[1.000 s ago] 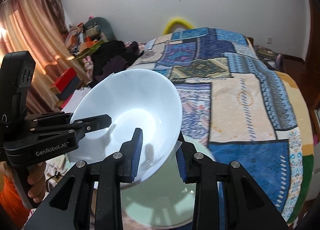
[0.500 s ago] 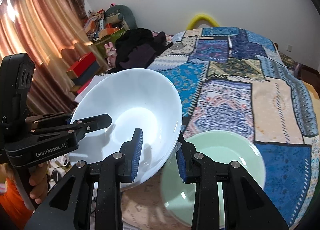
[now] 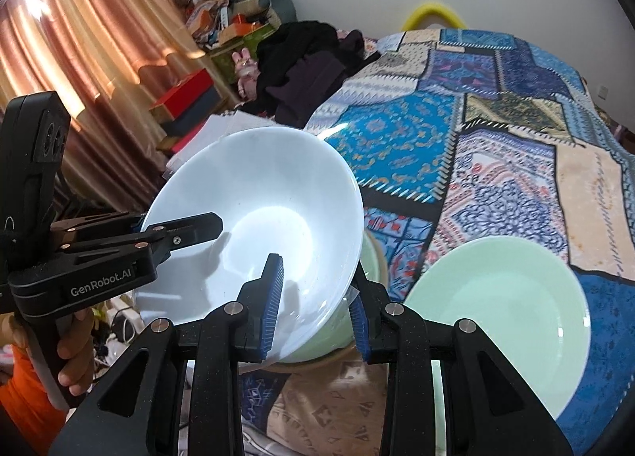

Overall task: Organize plates and bowls
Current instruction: 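Lower the white bowl into the pale green bowl with both tools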

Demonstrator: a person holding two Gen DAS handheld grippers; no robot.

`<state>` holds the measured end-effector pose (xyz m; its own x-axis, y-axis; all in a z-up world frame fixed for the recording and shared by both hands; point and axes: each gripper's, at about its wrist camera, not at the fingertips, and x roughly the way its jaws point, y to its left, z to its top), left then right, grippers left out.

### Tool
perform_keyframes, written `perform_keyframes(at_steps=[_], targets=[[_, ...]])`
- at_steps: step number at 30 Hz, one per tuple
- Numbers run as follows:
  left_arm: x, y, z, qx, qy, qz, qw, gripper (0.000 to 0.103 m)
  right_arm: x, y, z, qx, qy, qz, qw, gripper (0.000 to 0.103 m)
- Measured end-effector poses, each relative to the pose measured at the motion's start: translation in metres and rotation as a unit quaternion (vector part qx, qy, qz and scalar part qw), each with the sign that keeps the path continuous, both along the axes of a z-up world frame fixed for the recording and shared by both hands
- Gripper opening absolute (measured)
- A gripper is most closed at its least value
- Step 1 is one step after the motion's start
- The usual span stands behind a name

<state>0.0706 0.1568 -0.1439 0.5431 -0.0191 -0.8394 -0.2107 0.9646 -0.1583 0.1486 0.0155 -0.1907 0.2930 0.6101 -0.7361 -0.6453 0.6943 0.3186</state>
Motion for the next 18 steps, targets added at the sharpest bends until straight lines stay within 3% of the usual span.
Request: perform_keyframes(at_steps=[18], targets=[[0.006, 0.016, -0.053, -0.017, 0.053, 0.005, 0.9984, 0.023, 0.005, 0.008, -0.037, -0.028, 0.046, 0.002, 0.999, 0.029]])
